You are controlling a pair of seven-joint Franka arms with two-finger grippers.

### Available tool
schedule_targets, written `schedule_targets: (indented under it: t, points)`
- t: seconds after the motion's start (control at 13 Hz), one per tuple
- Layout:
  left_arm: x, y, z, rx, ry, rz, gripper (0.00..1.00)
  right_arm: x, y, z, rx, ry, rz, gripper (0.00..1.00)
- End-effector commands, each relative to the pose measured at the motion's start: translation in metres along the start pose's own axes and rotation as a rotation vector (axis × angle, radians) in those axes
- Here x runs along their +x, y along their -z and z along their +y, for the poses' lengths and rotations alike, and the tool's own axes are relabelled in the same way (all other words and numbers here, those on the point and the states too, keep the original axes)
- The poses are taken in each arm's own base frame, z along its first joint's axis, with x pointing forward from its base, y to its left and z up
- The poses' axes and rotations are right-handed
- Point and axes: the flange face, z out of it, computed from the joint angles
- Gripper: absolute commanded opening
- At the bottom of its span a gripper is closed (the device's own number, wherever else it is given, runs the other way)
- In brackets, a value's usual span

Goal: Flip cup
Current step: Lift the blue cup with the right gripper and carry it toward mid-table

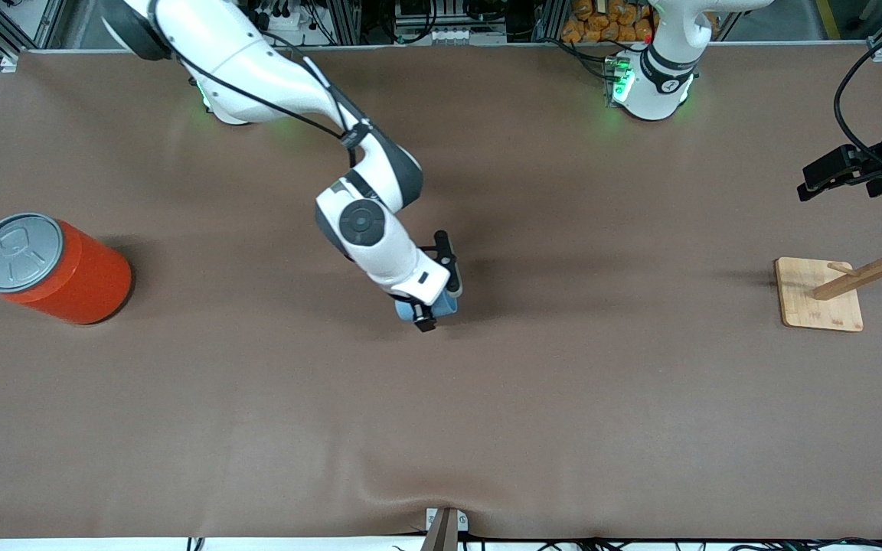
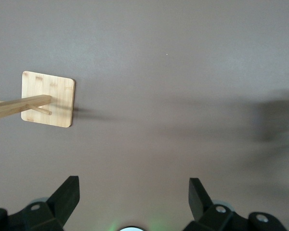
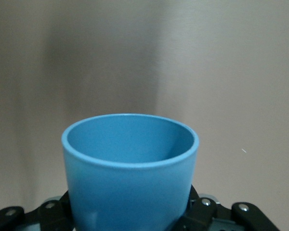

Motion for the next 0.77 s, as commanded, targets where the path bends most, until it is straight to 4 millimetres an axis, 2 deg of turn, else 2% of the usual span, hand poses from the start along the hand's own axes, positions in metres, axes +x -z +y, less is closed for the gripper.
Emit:
schedule_targets:
  t: [0.0,0.23,0.38,0.54,0.69]
  points:
    - [0.0,0.002,0.001,0.002,0.001,-0.006,1.0,0.024,-0.011,0.0,-0.048,0.056,-0.041,0.32]
    - [0.0,0.002,0.002,0.0,0.001,-0.005,1.0,0.034,-0.026,0.0,-0.05,0.057,-0.043,0.32]
    - [0.0,0.001,0.002,0.002,-0.002,-0.008,1.0,0.033,-0.033,-0.002,-0.05,0.081,-0.071,0.32]
    - [0.0,0.002,0.001,0.002,-0.001,-0.006,1.0,0.029,-0.049,-0.007,-0.029,0.074,-0.079,0.33]
    - [0.0,0.001,0.002,0.002,-0.002,-0.008,1.0,0.027,-0.056,-0.01,-0.016,-0.026,-0.088,0.33]
